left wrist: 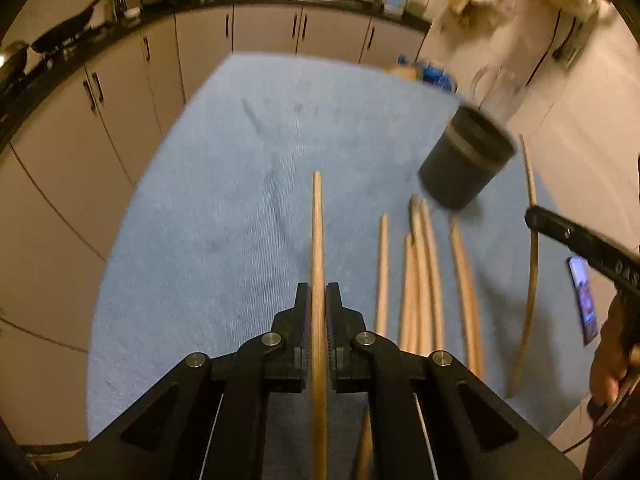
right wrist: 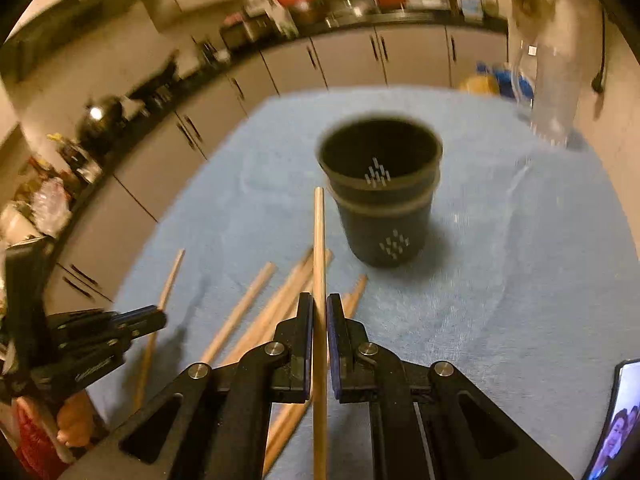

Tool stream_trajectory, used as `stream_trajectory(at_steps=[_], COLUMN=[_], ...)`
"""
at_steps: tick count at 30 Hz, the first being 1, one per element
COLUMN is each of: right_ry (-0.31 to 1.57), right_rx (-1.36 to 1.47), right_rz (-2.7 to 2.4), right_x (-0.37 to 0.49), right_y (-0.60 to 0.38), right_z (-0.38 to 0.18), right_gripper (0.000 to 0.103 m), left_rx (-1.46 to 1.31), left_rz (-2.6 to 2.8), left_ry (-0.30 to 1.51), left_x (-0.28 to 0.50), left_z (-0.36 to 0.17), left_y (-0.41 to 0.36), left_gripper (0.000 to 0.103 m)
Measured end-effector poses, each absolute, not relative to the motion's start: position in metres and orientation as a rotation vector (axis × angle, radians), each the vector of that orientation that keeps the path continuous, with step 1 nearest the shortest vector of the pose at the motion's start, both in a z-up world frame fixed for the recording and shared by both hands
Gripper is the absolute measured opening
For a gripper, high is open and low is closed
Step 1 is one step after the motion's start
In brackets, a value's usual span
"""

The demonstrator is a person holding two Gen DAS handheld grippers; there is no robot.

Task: Organize utensils
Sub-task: 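Grasp one wooden chopstick with the left gripper and lift it, then carry the chopstick upright over the grey holder cup with the left gripper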

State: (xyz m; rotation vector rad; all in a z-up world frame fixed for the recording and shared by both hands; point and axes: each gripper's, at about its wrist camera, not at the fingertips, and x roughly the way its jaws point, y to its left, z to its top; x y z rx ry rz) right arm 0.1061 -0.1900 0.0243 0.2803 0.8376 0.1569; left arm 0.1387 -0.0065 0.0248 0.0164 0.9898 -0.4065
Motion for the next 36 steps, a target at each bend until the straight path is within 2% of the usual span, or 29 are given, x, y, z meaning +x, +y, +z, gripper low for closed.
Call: stream_trajectory(at_steps=[4, 11, 26, 36], right_ry=[0.723, 0.629, 0.553, 0.463], right_rx=[0.306, 0.350, 0.416, 0.475], right_rz=[0.160, 0.159, 0.171, 0.119], right_x=[0.080, 0.055, 0.040, 0.056], right_y=[-0.197, -0.202, -0.219, -0.249], right_z=[0.044, 0.063, 0.080, 0.114], right_gripper=[0.007, 0.007, 0.007, 0.007], left_rx=[0.003, 0.002, 0.018, 0.015], left_rz=[-0.408, -0.411, -0.456, -0.521], left_ry=[0.917, 0.793, 0.726, 0.660], left_x=[0.134, 0.130, 0.127, 0.143], left_z=[0.049, 0.084, 0.122, 0.170], left_y=[-0.004, -0.011, -0.031, -0.064], left_gripper=[0.007, 0.007, 0.007, 0.007])
